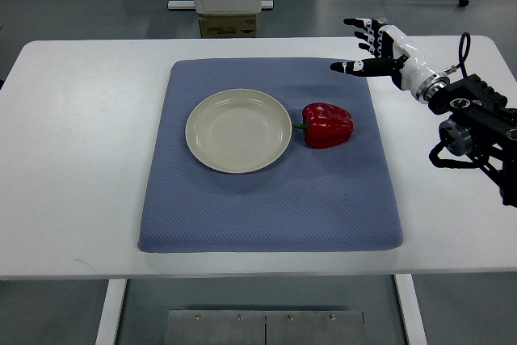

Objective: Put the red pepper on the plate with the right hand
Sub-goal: 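Reach the open right hand forward over the red bell pepper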

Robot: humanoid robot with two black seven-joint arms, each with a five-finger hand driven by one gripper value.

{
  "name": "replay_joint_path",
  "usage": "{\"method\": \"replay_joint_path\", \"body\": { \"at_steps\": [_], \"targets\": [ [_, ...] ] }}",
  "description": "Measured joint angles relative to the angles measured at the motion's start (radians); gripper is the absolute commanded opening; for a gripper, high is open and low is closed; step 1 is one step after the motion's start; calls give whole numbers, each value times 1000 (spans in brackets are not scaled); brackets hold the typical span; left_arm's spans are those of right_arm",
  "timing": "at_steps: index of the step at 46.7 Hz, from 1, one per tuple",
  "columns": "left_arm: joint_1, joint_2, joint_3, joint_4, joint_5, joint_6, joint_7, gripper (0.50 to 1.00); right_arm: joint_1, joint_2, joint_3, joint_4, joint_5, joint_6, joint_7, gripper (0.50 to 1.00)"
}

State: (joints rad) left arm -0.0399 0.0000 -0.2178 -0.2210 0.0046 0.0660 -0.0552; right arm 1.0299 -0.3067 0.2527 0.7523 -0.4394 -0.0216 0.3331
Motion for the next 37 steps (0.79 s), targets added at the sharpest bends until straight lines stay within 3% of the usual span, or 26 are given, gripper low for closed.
{"method": "replay_joint_path", "body": {
  "at_steps": [18,37],
  "targets": [
    [0,0,0,0,0,0,0,1000,90,-2,-189,10,-164,48,66,998],
    [0,0,0,0,0,0,0,1000,136,-2,-328,10,-297,49,108,998]
  ]
}}
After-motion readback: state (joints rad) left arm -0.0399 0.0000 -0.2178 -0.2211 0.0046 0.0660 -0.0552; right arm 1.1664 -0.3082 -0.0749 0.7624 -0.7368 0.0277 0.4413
